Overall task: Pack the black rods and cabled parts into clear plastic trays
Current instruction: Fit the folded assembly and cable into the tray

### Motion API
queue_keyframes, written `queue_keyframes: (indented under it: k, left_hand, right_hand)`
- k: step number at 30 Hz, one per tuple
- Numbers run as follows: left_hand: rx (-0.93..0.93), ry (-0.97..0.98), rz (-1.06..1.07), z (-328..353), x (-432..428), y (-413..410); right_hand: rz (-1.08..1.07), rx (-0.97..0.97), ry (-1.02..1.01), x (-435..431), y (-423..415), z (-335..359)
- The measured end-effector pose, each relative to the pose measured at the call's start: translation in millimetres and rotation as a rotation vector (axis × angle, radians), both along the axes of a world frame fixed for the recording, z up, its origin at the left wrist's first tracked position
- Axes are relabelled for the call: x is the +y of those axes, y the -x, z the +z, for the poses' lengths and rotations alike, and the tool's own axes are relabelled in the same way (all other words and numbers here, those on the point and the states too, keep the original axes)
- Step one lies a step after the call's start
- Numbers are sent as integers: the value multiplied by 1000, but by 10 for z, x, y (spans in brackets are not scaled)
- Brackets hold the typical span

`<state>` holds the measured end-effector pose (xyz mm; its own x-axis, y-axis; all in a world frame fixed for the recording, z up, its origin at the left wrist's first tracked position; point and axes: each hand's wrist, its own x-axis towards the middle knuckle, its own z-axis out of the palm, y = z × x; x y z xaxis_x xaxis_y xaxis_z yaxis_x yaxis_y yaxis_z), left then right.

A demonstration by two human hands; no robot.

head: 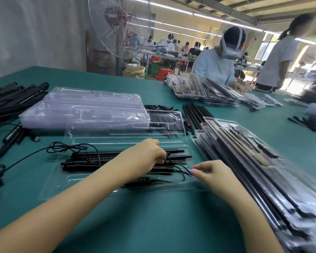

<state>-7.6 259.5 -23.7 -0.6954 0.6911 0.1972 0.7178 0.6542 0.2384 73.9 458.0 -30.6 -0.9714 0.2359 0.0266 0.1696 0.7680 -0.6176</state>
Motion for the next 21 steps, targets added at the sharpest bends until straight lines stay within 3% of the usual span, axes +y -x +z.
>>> queue_keyframes:
  k: [4, 11, 16, 19, 21]
  left_hand:
    - [-72, 22, 2, 97, 92, 88]
    - [-131, -52, 21, 138, 334, 194]
    - [-228, -166, -19, 35, 428, 224]
    - [-367, -261, 39, -43, 427, 210]
    - [-601, -445, 83, -80, 416, 188]
  right_hand:
    - [45, -14, 107, 69, -23, 11]
    - [115, 37, 54, -74, 98, -20]
    - [-79, 176, 173, -194, 145, -215]
    - [-98, 209, 137, -237, 154, -262]
    - [-117, 198, 106, -227, 174, -259]
